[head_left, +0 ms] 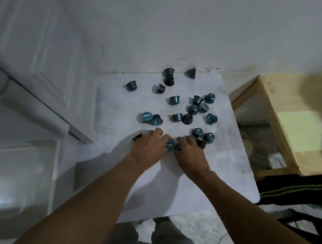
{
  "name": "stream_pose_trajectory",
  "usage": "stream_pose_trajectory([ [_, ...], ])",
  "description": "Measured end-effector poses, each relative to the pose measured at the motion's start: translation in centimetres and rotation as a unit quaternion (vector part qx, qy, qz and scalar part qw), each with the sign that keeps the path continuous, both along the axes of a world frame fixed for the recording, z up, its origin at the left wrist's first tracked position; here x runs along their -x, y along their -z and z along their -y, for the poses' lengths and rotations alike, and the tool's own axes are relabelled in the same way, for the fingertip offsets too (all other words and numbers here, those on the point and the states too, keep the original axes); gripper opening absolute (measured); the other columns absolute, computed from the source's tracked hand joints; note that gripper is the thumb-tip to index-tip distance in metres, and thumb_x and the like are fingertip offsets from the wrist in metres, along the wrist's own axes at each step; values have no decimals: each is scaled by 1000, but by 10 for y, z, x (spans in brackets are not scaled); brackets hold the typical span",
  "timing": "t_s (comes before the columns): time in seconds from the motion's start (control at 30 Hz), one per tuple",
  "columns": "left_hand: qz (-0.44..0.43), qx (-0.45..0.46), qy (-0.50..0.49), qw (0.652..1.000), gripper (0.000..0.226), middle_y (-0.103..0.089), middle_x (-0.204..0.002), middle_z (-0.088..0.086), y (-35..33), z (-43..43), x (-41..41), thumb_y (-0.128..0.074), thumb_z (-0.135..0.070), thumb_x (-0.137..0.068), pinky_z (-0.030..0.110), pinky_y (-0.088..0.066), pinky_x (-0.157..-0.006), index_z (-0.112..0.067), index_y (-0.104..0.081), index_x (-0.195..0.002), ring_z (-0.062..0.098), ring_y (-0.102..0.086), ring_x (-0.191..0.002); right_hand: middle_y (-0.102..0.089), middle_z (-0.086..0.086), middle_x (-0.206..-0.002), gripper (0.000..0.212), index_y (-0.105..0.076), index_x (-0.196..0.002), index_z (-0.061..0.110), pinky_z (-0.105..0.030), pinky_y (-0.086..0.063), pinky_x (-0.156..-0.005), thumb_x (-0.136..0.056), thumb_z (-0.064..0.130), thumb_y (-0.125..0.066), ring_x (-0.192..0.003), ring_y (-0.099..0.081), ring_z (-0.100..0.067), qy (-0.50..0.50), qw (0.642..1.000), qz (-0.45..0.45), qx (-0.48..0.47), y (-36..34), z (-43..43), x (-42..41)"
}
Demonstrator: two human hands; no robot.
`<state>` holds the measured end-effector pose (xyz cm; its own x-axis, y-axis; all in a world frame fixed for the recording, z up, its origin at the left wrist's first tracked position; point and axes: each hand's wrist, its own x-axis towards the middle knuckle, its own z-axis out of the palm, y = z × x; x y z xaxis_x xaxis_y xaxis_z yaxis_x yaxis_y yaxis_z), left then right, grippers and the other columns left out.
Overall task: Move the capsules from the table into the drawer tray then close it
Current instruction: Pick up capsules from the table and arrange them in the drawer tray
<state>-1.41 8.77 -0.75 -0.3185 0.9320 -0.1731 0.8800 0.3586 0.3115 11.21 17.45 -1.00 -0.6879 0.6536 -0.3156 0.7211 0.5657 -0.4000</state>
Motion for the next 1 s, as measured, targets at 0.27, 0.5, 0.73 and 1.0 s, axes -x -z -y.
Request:
stream_pose_trajectory([
  [0.27,-15,-28,-31,999,28,-54,-119,2,0,-6,-11,-48,-18,-94,34,-51,-82,-16,-53,-121,20,-57,-104,-53,-13,-116,35,-48,-131,13,-39,-48,-81,-97,22,-45,-96,-56,-31,-91,995,-42,-7,10,-8,-9],
  [0.5,-4,-26,-51,998,24,-56,-118,8,7,-10,-18,-54,-19,-92,32,-44,-82,-8,-55,-114,25,-57,-104,-43,-14,-137,40,-45,-134,9,-42,-47,-92,-95,20,-50,-108,-55,-36,-72,997,-36,14,10,-5,-31],
  [0.73,23,-95,-116,988,23,-59,-101,16,2,23,-46,-64,-12,-81,38,-48,-75,-4,-58,-102,31,-59,-88,-57,-14,-113,36,-54,-112,7,-38,-45,-77,-88,33,-60,-95,-58,-37,-90,996,12,-22,5,7,-58],
  [1.0,-16,-191,-206,960,34,-54,-106,8,-63,112,-56,-67,-10,-76,35,-52,-71,-10,-57,-109,25,-59,-82,-48,-12,-121,42,-56,-121,11,-33,-45,-84,-86,31,-66,-102,-57,-33,-146,983,-97,-56,-70,58,-25],
])
